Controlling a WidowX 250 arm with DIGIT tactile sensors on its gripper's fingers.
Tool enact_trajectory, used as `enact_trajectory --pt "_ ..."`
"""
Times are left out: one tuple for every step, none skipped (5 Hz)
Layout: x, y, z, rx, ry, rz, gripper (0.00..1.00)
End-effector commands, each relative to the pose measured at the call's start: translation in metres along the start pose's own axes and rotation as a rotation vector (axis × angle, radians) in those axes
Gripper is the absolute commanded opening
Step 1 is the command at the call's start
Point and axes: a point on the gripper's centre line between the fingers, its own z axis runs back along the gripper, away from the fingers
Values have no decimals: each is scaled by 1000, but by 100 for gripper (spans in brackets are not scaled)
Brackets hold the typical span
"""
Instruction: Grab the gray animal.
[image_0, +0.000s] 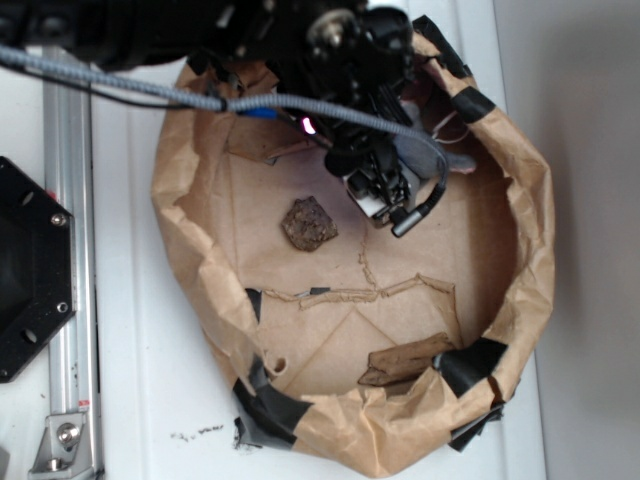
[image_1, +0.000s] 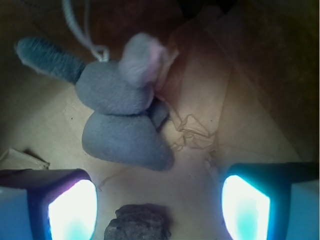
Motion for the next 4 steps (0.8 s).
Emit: enact_trajectory --pt "30 -19 -6 -45 -57 -23 100" --pt "36 -55 -33 0 -41 -105 100" --pt "38 -61 -53 73 -50 -156 100" --pt "31 -54 -51 97 -47 -170 0"
